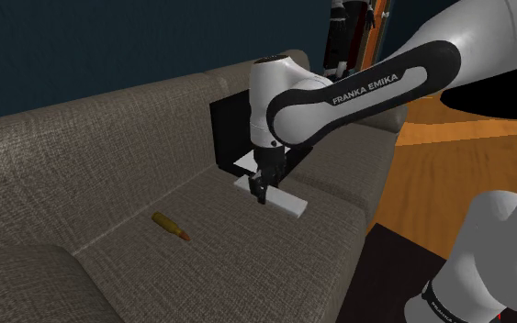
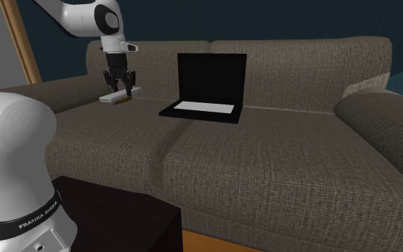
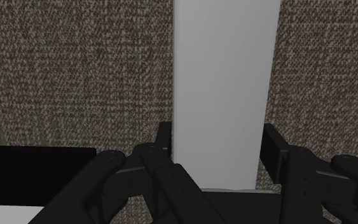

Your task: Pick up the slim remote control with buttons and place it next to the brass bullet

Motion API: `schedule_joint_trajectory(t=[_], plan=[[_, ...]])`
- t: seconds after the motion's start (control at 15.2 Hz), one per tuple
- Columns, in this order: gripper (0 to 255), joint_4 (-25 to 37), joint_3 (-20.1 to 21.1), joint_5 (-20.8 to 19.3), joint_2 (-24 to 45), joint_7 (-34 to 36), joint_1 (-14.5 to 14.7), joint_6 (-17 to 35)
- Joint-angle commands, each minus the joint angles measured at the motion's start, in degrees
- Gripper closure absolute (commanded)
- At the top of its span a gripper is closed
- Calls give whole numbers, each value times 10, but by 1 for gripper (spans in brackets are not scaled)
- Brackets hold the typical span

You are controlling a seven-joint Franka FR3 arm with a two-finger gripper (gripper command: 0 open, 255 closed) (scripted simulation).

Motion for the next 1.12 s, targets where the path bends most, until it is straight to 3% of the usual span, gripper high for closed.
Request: schedule_joint_trajectory(t=[0.0,0.4,1.06], plan=[[255,25,17,0,22,30,11,-3],[255,92,60,-7,81,109,43,-12],[255,49,61,-16,114,116,44,63]])
